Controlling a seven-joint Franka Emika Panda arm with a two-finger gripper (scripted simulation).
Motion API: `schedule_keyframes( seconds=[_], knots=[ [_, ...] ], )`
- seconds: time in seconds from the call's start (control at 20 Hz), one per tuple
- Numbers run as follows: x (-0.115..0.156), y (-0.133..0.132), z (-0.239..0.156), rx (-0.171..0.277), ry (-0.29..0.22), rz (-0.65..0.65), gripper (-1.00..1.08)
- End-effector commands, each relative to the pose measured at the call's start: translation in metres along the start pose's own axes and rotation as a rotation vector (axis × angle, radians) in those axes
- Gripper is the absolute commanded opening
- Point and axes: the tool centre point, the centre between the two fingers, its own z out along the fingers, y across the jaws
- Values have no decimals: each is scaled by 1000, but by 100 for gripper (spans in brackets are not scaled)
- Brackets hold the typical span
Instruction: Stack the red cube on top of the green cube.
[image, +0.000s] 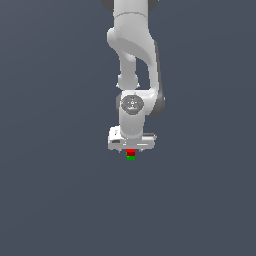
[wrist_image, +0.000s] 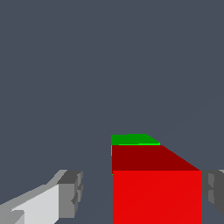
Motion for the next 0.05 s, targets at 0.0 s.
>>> schedule_keyframes(
  seconds=[0.0],
  knots=[
    [0,0,0,0,0,0,100]
  ],
)
